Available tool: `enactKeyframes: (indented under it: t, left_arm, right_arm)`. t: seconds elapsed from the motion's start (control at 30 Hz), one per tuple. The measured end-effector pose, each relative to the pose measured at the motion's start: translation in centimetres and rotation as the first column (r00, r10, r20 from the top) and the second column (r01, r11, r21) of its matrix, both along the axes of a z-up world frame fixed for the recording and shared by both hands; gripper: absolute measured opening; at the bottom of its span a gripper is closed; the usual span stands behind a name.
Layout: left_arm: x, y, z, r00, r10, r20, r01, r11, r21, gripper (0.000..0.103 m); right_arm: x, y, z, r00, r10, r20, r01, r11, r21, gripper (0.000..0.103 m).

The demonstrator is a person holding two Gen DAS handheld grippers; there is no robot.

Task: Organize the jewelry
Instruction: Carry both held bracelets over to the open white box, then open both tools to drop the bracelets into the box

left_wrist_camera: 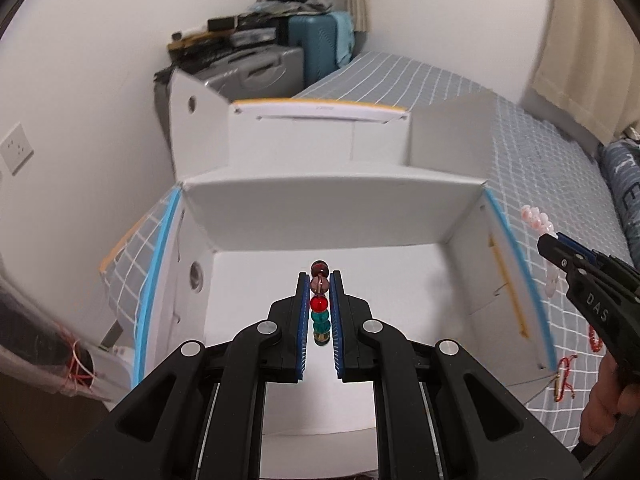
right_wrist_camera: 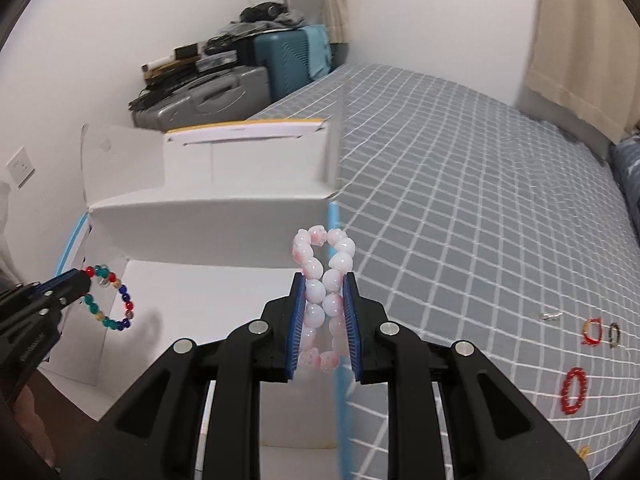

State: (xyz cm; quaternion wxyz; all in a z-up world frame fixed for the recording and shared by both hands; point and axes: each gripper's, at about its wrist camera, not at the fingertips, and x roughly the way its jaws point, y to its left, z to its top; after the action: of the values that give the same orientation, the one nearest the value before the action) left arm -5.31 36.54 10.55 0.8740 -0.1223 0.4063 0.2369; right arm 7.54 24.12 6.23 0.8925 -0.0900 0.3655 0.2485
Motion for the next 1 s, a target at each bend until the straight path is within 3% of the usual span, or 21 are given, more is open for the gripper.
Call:
enactKeyframes:
  t: [0.4,0.8,0.9,0.97,1.0]
  left_arm:
    - [0.4,1.5,-4.5,0.997,0.017,-0.081,-0.021,0.999,-0.044,0.009]
    - [0.6,2.5,-6.4,0.988,0.026,-0.153,-0.037,0.997,-0.073,0.011]
    - [0.5,2.2,-5.9,0.988,0.027,-0.149,-0.035,0.998,-0.055,0.012]
    - [0.4,2.2,-5.7,0.989,0.031,-0.142,-0.040,0.998,-0.055,0.021]
    - [0.3,2.1,-5.5,0.990,0.038,-0.137,-0.045,0.998,-0.050,0.032]
  right_arm:
    - [-1.0,3.8,-4.7,0.993,0.049,-0.105,-0.058,0.995,-0.085,0.018]
    - [-0.8,5.3,-7.2,0.980,0.063,-0.189,-0.092,0.985,-0.144,0.021]
    - [-0.8,5.4,-6.8,0.981,0.071,-0.178,-0.096,0.987,-0.131,0.033]
    - [-1.2,5.3,-6.4,0.982,0.085,-0.171,-0.108,0.986,-0.126,0.038]
    - [-1.6,5.2,-6.0,0.986,0.087,-0.144,-0.106,0.985,-0.134,0.046]
